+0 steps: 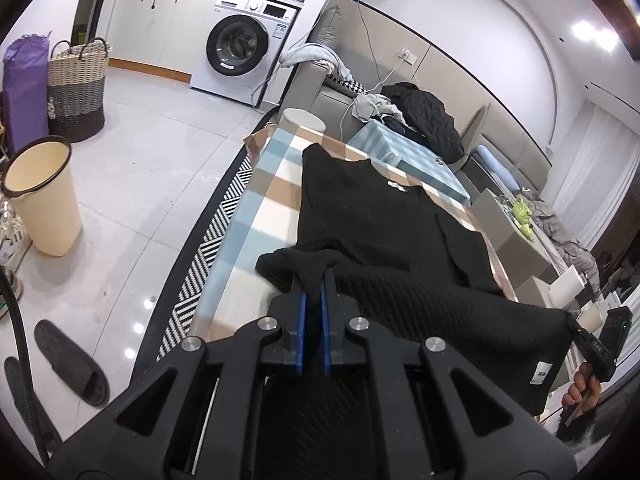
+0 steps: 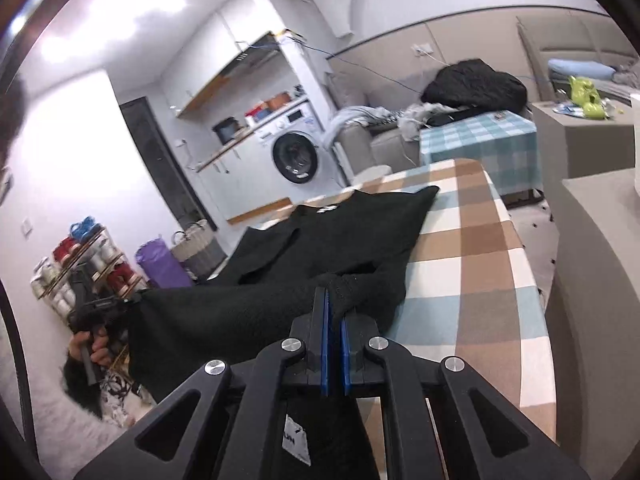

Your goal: Fold small clothes

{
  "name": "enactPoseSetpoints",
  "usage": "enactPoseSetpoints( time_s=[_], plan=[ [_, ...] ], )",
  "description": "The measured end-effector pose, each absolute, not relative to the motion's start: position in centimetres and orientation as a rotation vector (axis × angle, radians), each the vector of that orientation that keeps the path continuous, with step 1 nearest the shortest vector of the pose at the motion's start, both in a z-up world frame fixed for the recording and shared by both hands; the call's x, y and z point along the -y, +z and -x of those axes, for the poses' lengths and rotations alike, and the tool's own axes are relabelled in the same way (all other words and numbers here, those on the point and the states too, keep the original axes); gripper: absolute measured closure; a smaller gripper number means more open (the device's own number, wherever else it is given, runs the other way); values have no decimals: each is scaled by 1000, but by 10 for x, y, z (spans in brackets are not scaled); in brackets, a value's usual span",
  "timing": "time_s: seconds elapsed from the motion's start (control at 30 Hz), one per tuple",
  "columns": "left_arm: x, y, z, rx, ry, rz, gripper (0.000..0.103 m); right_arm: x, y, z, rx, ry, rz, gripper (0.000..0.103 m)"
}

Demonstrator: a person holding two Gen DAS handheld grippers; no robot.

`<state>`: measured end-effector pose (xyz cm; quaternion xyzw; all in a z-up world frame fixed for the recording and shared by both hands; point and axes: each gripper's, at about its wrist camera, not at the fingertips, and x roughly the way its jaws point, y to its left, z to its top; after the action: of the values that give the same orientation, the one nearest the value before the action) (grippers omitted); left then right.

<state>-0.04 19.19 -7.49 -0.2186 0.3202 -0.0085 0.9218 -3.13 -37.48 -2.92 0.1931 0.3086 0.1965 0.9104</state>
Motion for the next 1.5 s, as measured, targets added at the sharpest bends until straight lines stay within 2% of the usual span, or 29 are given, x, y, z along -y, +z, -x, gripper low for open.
enactPoseSetpoints(
  time_s=[0.17, 0.33, 0.43, 0.47, 0.5, 0.57, 0.77, 0.83, 0.87, 0.9, 1.0, 1.1, 1.23, 1.33, 1.37, 1.4, 1.5],
  plan=[
    [-188, -77, -60, -681, -5, 427, 99, 374, -42, -24, -733, 273, -469, 98],
    [-185, -105, -125, -766, 20, 430, 99, 367, -73, -78, -838, 162, -469, 98],
    [-186, -122, -136, -835, 58, 444, 94, 359, -88, -87, -926, 69, -365, 84],
    [-185, -126, -136, -847, 60, 443, 83, 359, -91, -83, -932, 76, -363, 78],
    [-185, -129, -132, -862, 62, 441, 65, 361, -92, -77, -931, 81, -372, 65],
    [-188, -136, -124, -866, 92, 446, 46, 366, -97, -67, -931, 80, -389, 48],
    [-181, -157, -135, -891, 49, 430, 46, 365, -115, -75, -970, 85, -376, 48],
    [-176, -162, -145, -894, 45, 423, 51, 361, -116, -83, -981, 74, -384, 48],
    [-172, -164, -149, -894, 37, 416, 62, 359, -116, -86, -979, 70, -381, 51],
    [-168, -165, -154, -902, 25, 411, 73, 355, -115, -89, -984, 77, -372, 62],
    [-155, -166, -162, -907, 24, 363, 82, 347, -111, -93, -985, 80, -324, 79],
    [-144, -166, -167, -910, 3, 348, 83, 355, -111, -96, -987, 66, -337, 85],
    [-136, -166, -171, -906, 8, 348, 82, 366, -110, -97, -988, 24, -349, 85],
    [-144, -165, -165, -910, 23, 377, 75, 369, -104, -88, -1003, 49, -363, 75],
    [-147, -164, -161, -909, 22, 391, 69, 370, -102, -83, -1003, 62, -362, 63],
    [-150, -163, -155, -903, 21, 397, 66, 370, -100, -76, -996, 75, -358, 57],
    [-154, -163, -140, -905, 34, 381, 59, 369, -95, -53, -988, 119, -344, 57]
  ],
)
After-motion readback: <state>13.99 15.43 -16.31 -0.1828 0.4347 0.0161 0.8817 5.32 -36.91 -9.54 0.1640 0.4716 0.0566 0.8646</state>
